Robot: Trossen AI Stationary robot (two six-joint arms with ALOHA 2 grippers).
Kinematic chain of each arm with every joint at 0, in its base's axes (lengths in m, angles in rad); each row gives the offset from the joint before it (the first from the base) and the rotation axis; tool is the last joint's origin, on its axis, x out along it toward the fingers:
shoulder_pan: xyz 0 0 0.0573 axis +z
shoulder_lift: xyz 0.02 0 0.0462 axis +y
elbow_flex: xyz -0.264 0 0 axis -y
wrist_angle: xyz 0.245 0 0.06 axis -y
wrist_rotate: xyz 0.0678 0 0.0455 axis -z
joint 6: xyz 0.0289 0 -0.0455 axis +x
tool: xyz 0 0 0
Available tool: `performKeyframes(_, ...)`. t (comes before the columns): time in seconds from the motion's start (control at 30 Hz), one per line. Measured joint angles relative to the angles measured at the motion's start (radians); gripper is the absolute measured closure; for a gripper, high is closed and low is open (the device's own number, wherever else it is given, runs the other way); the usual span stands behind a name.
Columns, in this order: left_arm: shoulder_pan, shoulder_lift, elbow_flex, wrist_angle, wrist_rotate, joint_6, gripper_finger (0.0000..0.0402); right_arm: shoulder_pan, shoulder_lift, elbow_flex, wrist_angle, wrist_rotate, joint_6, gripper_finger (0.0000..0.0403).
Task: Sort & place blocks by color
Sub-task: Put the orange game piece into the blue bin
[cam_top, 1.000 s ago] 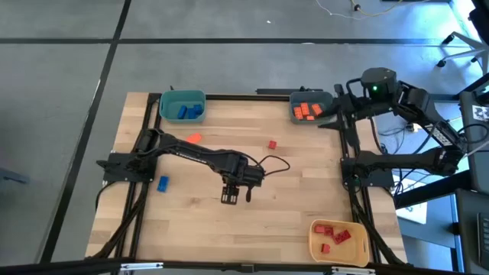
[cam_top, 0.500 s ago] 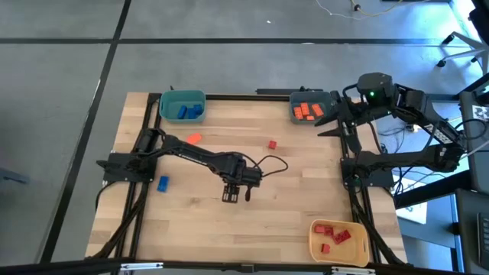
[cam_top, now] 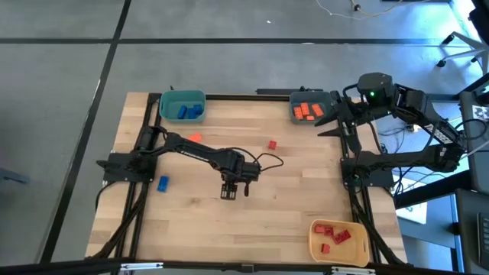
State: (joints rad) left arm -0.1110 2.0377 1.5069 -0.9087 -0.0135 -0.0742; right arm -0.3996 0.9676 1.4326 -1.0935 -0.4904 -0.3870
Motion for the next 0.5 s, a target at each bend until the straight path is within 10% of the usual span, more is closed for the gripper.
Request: performKeyframes(0.5, 0.004, 0.000, -0.034, 0.089, -0.048, 0.017, 0.0185, 0.000, 0.000, 0.000, 0.000, 0.000, 0.000, 0.0254)
